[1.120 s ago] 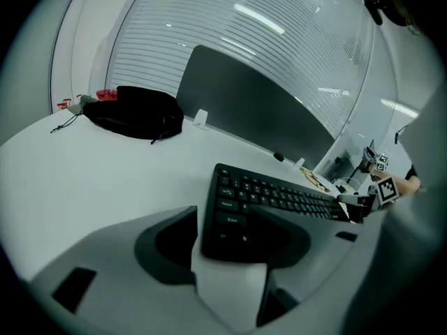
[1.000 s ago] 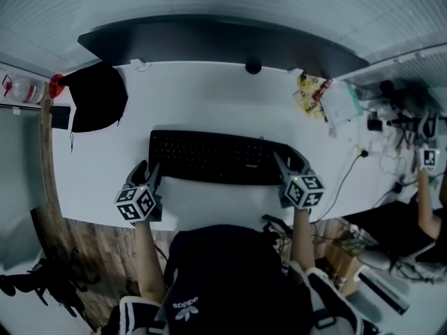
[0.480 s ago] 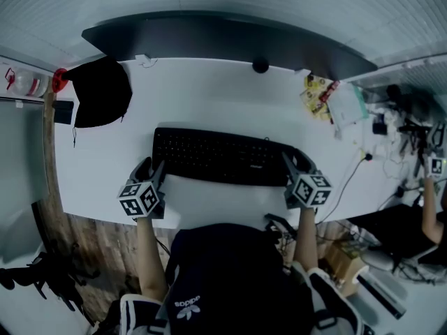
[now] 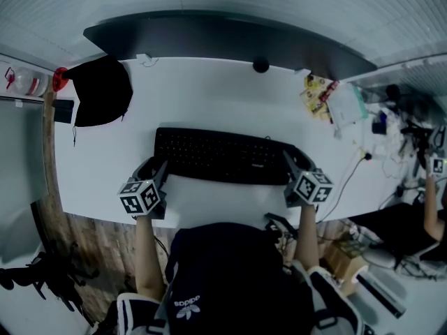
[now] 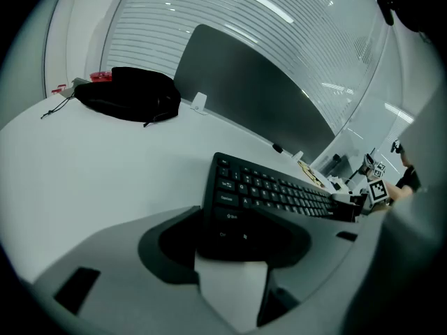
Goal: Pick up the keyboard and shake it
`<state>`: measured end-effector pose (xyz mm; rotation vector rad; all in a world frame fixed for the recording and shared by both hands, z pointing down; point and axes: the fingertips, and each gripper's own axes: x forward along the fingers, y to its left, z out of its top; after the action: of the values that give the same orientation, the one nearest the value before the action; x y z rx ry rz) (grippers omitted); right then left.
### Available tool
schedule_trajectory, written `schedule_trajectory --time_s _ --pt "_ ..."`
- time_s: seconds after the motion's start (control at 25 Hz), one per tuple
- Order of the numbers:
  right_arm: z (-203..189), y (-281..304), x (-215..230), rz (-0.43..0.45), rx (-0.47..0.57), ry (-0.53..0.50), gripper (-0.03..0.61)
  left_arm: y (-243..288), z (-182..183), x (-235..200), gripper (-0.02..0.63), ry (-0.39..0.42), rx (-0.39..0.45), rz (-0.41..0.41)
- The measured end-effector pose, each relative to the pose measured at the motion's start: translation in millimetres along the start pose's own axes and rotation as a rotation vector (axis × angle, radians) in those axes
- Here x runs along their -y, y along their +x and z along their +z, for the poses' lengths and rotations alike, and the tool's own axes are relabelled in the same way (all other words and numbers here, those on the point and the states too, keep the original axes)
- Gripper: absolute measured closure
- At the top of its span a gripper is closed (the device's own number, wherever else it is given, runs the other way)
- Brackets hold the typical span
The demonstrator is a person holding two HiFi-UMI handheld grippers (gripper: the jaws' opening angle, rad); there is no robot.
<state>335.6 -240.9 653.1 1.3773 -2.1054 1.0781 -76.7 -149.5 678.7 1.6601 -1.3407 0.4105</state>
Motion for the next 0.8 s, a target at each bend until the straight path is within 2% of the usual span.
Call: schedule_trajectory --time_s 0.28,0.64,0.8 --pt "10 -4 -9 -0.007 0.026 -0.059 0.391 -12 -7 -1 0.394 -0.005 0.063 0.01" --pt "49 -37 -54 0.053 0.185 -0.159 0.391 -59 15 3 0.394 0.035 0.238 -0.004" --pt "69 -58 -85 0.095 0.255 -0.201 0.391 -95 28 6 0.394 0.036 0.349 -0.018"
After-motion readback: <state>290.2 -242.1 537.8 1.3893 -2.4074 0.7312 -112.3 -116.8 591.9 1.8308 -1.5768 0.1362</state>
